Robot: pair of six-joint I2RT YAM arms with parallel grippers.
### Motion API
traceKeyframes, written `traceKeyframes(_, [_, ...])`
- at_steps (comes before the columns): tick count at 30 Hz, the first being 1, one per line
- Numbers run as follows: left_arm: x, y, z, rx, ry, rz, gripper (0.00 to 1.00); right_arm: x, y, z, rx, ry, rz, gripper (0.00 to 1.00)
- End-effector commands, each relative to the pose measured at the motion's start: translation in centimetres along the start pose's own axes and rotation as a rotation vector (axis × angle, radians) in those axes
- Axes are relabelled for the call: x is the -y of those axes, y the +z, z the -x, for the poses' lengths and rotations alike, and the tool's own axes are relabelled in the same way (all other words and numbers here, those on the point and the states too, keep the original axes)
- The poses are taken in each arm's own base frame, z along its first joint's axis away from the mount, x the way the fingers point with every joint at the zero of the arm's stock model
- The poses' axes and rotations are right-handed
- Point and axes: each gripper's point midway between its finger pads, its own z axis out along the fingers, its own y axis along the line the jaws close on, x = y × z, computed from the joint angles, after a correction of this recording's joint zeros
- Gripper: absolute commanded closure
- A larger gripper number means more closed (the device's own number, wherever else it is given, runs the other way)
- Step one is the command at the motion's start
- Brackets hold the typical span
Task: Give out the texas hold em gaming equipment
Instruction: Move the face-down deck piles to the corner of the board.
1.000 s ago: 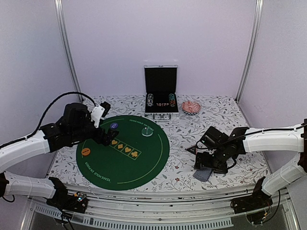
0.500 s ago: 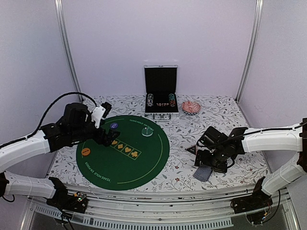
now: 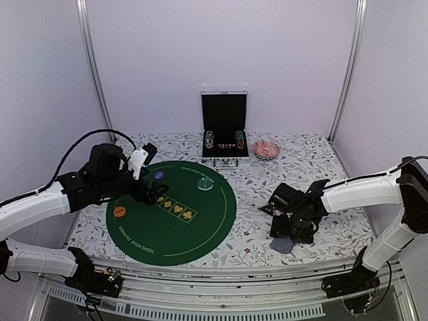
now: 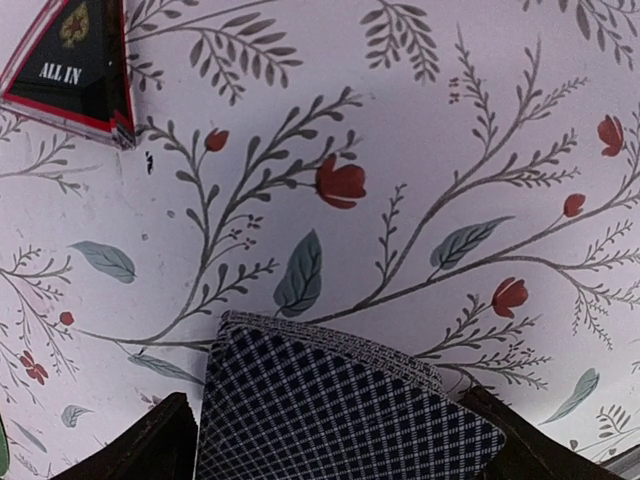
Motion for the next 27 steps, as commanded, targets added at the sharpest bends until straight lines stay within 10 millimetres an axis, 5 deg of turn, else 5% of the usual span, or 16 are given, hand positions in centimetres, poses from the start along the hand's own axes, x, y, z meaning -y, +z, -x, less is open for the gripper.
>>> traceKeyframes(1, [0.9,0.4,-0.2,0.0,0.005,-0.038,0.02,-1.5,1.6,-1.1,-0.066,-0.053,0.001,0.13])
traceKeyframes(9, [0.8,0.5,-0.5,-0.007,0.011,-0.03,0.02,-5.9,1.7,-1.7,-0.12,-0.186,0.096,0.3])
traceKeyframes(21, [0.6,0.4,-0.6,-0.004,0.035,-0.017,0.02,-14.2,2.2,-6.1,-0.244,-0.737,0.23,0.36])
traceKeyframes(27, [1.5,0.1,-0.3,0.021,0.058,-0.07,0.02,-15.0,1.6,-7.4,-0.268,-0.91,0.304,0.36])
